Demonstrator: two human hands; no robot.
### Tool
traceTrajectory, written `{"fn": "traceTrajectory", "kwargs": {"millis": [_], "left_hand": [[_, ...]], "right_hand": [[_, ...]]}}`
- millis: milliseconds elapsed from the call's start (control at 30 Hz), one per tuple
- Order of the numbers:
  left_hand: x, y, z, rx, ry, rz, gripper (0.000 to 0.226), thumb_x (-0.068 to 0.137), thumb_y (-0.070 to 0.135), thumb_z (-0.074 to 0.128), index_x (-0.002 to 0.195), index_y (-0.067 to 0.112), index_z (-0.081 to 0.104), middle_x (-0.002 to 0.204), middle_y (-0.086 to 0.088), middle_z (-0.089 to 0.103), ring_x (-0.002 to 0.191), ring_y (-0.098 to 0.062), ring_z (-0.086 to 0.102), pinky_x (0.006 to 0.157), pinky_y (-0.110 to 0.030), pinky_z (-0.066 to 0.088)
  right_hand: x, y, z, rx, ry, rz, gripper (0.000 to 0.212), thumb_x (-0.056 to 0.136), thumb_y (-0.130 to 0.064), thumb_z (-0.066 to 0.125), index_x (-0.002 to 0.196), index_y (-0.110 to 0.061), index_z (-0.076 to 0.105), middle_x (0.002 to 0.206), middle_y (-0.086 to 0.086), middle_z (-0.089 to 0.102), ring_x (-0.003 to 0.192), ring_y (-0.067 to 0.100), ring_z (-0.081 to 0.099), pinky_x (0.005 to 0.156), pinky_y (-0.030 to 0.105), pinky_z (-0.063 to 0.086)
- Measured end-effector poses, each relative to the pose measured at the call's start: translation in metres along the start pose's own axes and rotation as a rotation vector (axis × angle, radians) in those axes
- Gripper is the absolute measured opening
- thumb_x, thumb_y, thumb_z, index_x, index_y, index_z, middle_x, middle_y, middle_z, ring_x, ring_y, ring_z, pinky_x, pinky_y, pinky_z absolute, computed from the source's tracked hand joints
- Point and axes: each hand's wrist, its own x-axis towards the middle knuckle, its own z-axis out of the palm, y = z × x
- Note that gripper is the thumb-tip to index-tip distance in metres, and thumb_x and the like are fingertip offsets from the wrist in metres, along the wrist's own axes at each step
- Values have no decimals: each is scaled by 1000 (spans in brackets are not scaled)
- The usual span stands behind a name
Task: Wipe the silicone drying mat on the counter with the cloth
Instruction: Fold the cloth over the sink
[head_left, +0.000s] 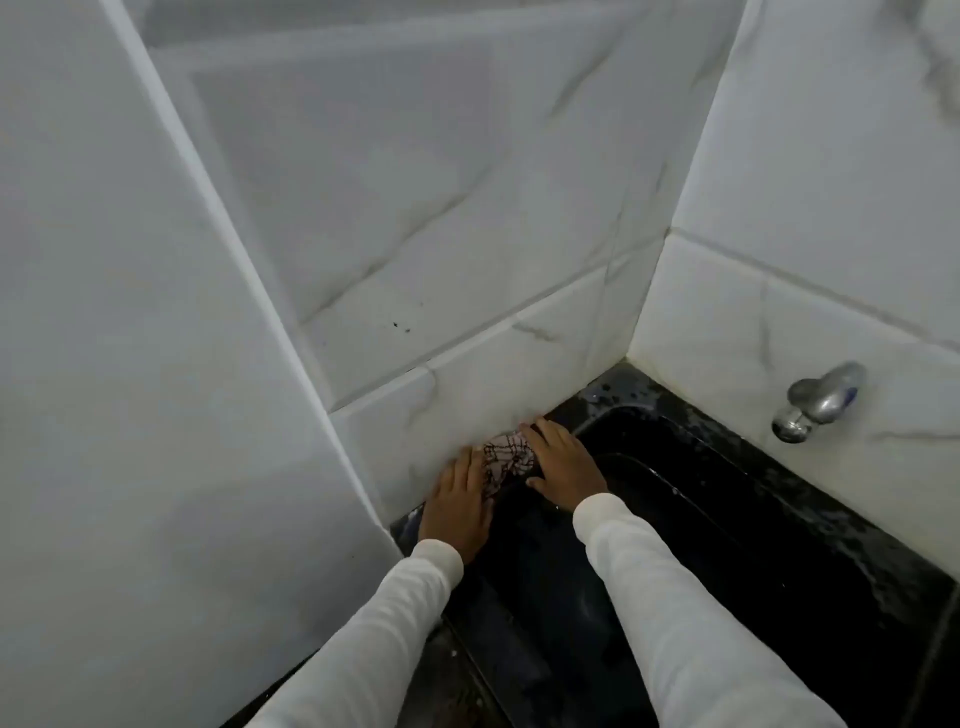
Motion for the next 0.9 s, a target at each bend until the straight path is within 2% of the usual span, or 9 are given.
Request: {"fn": "traceTrajectory", "kwargs": {"millis": [67,233,300,433,567,633,733,833,900], "left_hand": [[1,-4,10,-57,-92,-69,73,93,31,49,155,11,16,161,-10,19,143,-29,27,119,-39,26],[2,-8,28,-82,-116,-110,71,91,24,51,154,11,21,158,-11,26,142,-28,28,117,-36,29],[8,-8,31,-62,-107,-116,73,85,22,57,152,9,29,151,-13,35,135,-30,38,111,-37,38],[23,-1,40,9,-144,-79,75,68,24,75,136,4,51,128,-17,55,108,-33,59,88,-39,55],[39,1,35,65,-153,-87,62,58,15,83,117,8,64,106,-13,61,88,-29,62,63,-34,57],[42,0,34,103,-152,-74,57,56,10,84,111,10,67,101,-11,61,82,-28,61,53,-33,55],[44,-5,37,114,-169,-27,50,58,6,83,104,10,66,99,-12,62,78,-30,61,46,-35,54],[50,-9,40,97,-206,-11,42,58,2,83,94,8,64,91,-14,61,74,-32,61,43,-36,54],[54,-8,38,100,-243,-13,41,58,2,84,94,7,64,88,-14,61,73,-34,62,47,-37,55]], "right_hand": [[7,-2,14,30,-63,14,86,82,-28,72,152,-17,22,156,9,22,144,29,20,114,43,29],[15,-5,39,88,-134,58,87,81,-16,71,152,-16,21,156,6,23,138,30,31,103,43,42],[21,-6,43,122,-95,75,84,79,-11,69,151,-17,25,151,7,31,131,31,41,95,44,47],[31,-4,49,140,-11,89,70,79,-6,64,144,-20,40,136,9,47,115,31,53,82,43,53],[44,-4,50,136,55,145,42,76,-4,65,116,-16,62,116,9,54,95,31,60,70,38,52],[48,-7,48,95,56,145,31,76,-2,64,106,-13,62,120,8,50,91,31,59,66,39,52],[50,-8,41,85,58,106,28,76,2,61,101,-11,58,122,7,49,90,29,56,63,41,51],[47,-4,32,76,50,28,31,70,5,62,98,-10,61,102,9,62,85,32,60,59,37,47],[41,-1,23,60,65,0,31,66,5,65,93,-9,62,91,10,65,77,33,62,56,36,46]]}}
